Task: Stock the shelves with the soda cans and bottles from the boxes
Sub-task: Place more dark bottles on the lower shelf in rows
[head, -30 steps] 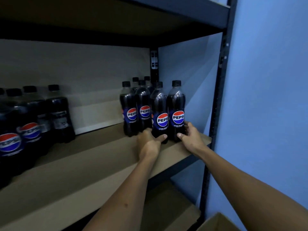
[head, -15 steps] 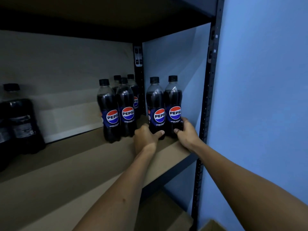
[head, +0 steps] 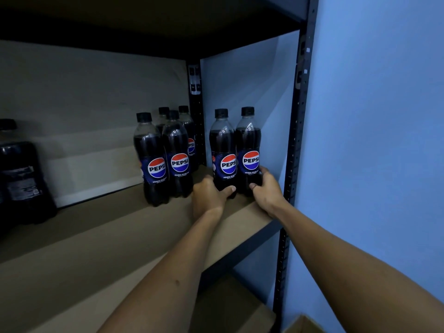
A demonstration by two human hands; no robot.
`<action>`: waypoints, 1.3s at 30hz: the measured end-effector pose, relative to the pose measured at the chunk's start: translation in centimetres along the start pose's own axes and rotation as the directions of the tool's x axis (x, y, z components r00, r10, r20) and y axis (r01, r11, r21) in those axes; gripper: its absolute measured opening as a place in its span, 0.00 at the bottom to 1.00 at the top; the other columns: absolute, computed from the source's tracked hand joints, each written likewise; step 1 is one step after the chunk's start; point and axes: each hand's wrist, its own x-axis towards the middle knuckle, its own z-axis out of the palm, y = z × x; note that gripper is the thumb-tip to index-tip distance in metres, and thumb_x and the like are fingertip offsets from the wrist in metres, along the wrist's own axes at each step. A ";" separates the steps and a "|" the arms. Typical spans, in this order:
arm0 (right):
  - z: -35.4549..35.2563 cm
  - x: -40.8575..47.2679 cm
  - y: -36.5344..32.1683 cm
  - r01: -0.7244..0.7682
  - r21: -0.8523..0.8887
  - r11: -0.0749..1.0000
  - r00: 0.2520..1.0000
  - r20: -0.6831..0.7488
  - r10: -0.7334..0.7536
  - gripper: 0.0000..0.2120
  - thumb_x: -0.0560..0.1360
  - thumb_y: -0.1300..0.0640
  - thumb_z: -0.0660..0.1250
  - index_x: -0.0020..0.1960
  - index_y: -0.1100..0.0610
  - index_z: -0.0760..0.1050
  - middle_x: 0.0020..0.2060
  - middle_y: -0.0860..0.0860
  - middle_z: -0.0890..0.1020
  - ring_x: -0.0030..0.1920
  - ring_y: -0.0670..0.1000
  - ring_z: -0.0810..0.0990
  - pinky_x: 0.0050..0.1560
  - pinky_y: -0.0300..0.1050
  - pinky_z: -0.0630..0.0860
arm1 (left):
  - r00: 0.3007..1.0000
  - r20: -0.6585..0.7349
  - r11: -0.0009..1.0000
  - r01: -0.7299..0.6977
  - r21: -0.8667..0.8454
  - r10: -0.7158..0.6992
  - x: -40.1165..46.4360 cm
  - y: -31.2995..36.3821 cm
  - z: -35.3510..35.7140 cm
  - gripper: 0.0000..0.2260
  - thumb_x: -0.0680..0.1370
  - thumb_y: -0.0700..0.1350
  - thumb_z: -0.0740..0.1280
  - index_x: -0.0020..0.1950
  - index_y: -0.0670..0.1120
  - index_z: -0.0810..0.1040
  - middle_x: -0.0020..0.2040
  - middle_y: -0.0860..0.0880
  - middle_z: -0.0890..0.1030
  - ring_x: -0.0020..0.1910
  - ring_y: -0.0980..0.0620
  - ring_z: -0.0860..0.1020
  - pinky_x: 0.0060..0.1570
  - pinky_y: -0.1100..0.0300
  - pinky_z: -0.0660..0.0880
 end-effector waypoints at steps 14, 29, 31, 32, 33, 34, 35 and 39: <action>-0.3 0.0 -0.1 -0.036 -0.018 0.999 0.999 0.039 0.036 0.27 0.80 0.66 0.60 0.76 0.52 0.59 0.68 0.53 0.72 0.68 0.52 0.70 0.66 0.46 0.67 | 1.000 -0.016 1.000 0.004 0.005 -0.004 -0.2 -0.1 -0.4 0.23 0.69 0.55 0.77 0.58 0.44 0.77 0.55 0.45 0.81 0.53 0.44 0.80 0.44 0.55 0.77; 2.1 -6.7 -2.7 -0.090 -0.370 0.925 0.992 -0.118 0.050 0.16 0.74 0.67 0.62 0.61 0.62 0.74 0.54 0.56 0.79 0.49 0.55 0.75 0.46 0.43 0.70 | 0.986 0.113 0.988 0.113 0.108 -0.125 -3.3 -3.1 -4.9 0.14 0.74 0.41 0.68 0.60 0.44 0.77 0.59 0.45 0.77 0.56 0.46 0.76 0.51 0.57 0.72; 2.8 -8.3 -3.1 -0.085 -0.415 0.906 0.995 -0.076 0.058 0.14 0.74 0.65 0.62 0.59 0.62 0.75 0.53 0.56 0.80 0.50 0.56 0.76 0.47 0.43 0.71 | 0.985 0.130 0.985 0.100 0.137 -0.118 -4.2 -4.2 -6.6 0.11 0.75 0.41 0.67 0.57 0.45 0.77 0.57 0.46 0.77 0.55 0.47 0.76 0.51 0.57 0.72; 3.2 -9.0 -3.4 -0.093 -0.427 0.900 0.995 -0.065 0.072 0.12 0.74 0.64 0.62 0.56 0.62 0.76 0.51 0.56 0.80 0.48 0.55 0.76 0.46 0.44 0.72 | 0.984 0.132 0.985 0.097 0.146 -0.117 -4.6 -4.8 -7.6 0.09 0.75 0.42 0.67 0.55 0.45 0.77 0.56 0.46 0.78 0.54 0.47 0.76 0.52 0.57 0.72; 3.7 -9.7 -3.7 -0.099 -0.441 0.892 0.995 -0.055 0.083 0.09 0.74 0.63 0.62 0.52 0.61 0.77 0.49 0.56 0.81 0.46 0.54 0.76 0.47 0.45 0.73 | 0.985 0.127 0.983 0.100 0.152 -0.120 -5.0 -5.4 -8.7 0.08 0.74 0.42 0.67 0.53 0.46 0.77 0.56 0.47 0.78 0.53 0.47 0.76 0.53 0.57 0.73; 4.3 -10.4 -4.1 -0.102 -0.468 0.878 0.995 -0.044 0.092 0.06 0.74 0.61 0.62 0.49 0.59 0.77 0.48 0.55 0.81 0.46 0.54 0.76 0.49 0.47 0.75 | 0.985 0.117 0.982 0.106 0.158 -0.125 -5.5 -6.2 -9.9 0.08 0.74 0.43 0.68 0.52 0.47 0.77 0.55 0.47 0.78 0.53 0.48 0.76 0.53 0.57 0.73; 5.0 -11.2 -4.5 -0.090 -0.507 0.857 0.996 -0.024 0.090 0.04 0.75 0.60 0.62 0.45 0.58 0.75 0.46 0.54 0.80 0.48 0.55 0.77 0.53 0.50 0.75 | 0.987 0.101 0.980 0.111 0.163 -0.128 -5.9 -6.9 -11.2 0.08 0.74 0.43 0.68 0.52 0.47 0.78 0.55 0.47 0.78 0.52 0.48 0.76 0.52 0.58 0.73; 7.8 -14.5 -7.3 0.027 -0.664 0.747 0.996 0.084 0.038 0.08 0.79 0.55 0.59 0.43 0.55 0.70 0.49 0.55 0.80 0.56 0.57 0.77 0.60 0.52 0.72 | 0.990 0.011 0.975 0.139 0.171 -0.143 -7.6 -10.0 -16.8 0.05 0.74 0.41 0.68 0.48 0.48 0.78 0.54 0.46 0.80 0.53 0.48 0.77 0.53 0.60 0.71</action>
